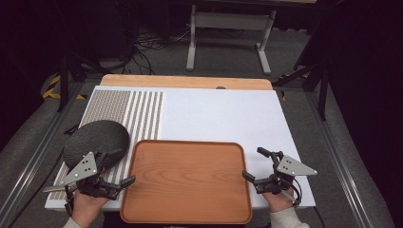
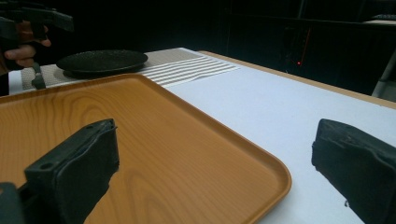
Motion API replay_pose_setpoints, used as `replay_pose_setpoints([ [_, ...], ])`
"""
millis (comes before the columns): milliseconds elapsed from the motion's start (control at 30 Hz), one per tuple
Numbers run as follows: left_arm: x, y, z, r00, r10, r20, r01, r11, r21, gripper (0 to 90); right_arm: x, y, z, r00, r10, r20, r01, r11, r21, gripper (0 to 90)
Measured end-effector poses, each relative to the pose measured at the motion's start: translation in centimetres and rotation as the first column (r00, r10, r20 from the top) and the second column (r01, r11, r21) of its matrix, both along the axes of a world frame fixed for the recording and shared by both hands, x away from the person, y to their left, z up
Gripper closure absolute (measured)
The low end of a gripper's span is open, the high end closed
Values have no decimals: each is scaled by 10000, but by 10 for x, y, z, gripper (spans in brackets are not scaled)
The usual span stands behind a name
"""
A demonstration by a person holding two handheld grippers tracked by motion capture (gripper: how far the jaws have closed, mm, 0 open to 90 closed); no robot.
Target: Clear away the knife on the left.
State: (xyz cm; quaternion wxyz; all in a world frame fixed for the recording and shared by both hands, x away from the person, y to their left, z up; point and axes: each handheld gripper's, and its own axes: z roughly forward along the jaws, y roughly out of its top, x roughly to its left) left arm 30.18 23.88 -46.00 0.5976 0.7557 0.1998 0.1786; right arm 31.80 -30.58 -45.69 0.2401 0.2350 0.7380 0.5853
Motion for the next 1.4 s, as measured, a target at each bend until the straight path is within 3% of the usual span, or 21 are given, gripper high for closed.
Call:
replay_pose_setpoints([
  [67,0,0,5,9998,-160,87,157,9993,327,37,0,0,0,10000,-3,-6,3,10000,7,11],
  [400,3,3,25,9963,-848,-108,855,9895,1167,45,0,0,-1,10000,33,-72,-33,10000,59,13],
  [767,7,14,43,9895,-1273,-685,1388,9692,2033,45,1,2,-1,9998,92,-152,-91,10000,22,13],
  [1200,8,34,48,9834,-1258,-1311,1611,9374,3088,38,2,3,-2,9997,134,-201,-136,9998,-111,15],
  [1400,7,45,49,9801,-1285,-1513,1730,9267,3336,50,2,3,-2,9996,141,-226,-145,9998,-157,15],
])
